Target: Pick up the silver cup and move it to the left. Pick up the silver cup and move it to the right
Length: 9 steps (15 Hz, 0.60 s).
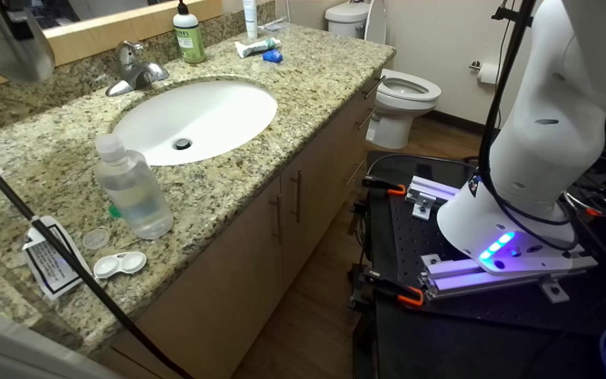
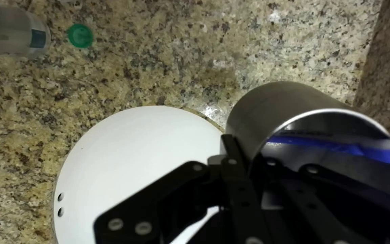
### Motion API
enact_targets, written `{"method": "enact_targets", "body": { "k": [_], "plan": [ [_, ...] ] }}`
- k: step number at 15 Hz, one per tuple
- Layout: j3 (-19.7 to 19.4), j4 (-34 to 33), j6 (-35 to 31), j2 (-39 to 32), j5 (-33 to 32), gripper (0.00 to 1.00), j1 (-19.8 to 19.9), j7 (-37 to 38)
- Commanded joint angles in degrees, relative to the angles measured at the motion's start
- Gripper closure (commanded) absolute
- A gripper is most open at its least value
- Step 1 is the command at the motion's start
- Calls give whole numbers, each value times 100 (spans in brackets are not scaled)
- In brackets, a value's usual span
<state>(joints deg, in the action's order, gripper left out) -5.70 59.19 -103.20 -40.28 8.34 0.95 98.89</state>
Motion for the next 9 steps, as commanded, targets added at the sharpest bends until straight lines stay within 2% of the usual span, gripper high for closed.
{"method": "enact_targets", "body": {
  "k": [1, 9],
  "plan": [
    [-24, -56, 43, -139, -35, 98, -8, 71],
    [91, -642, -121, -1040, 16, 98, -21, 319]
  ]
}}
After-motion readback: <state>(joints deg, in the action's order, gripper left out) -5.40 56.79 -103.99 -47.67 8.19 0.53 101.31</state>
